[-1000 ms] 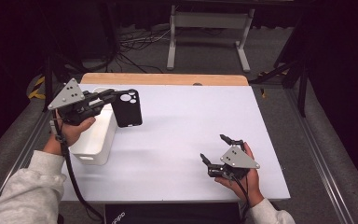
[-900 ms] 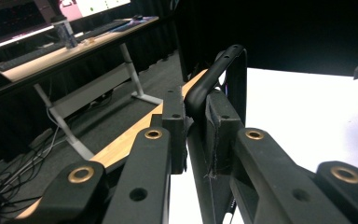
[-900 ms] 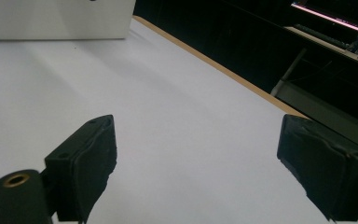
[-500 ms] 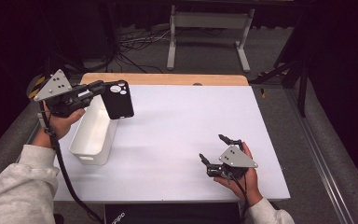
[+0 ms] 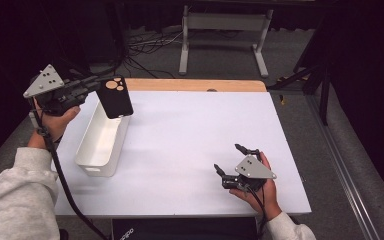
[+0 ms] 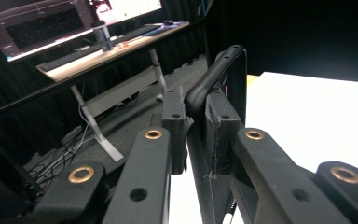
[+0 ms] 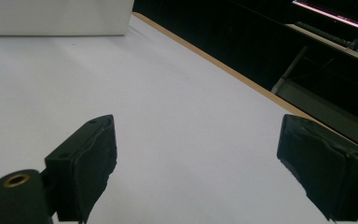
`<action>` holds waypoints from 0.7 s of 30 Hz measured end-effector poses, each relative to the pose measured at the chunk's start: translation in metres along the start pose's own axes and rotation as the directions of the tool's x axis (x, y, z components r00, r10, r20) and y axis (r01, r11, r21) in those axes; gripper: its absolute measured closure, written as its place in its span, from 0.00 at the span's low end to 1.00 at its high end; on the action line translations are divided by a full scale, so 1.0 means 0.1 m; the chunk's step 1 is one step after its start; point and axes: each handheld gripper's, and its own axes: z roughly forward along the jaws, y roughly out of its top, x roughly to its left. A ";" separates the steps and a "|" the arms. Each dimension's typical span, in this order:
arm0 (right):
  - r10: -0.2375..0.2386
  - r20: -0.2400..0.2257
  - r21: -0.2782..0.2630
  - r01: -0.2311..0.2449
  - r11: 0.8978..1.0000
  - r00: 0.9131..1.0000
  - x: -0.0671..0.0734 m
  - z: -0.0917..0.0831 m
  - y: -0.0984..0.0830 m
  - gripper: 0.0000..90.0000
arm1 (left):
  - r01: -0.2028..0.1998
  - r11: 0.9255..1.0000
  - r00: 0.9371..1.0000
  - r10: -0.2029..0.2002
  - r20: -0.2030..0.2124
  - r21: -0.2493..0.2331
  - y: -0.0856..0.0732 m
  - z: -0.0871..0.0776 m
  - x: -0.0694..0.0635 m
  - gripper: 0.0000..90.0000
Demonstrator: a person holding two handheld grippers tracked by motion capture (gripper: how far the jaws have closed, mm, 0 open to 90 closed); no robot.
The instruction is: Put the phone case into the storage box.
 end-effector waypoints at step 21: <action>0.015 0.012 0.006 -0.015 1.000 1.000 -0.02 0.01 -0.02 0.14 | 0.015 0.999 0.998 -0.013 -0.056 0.034 -0.16 0.10 0.39 0.90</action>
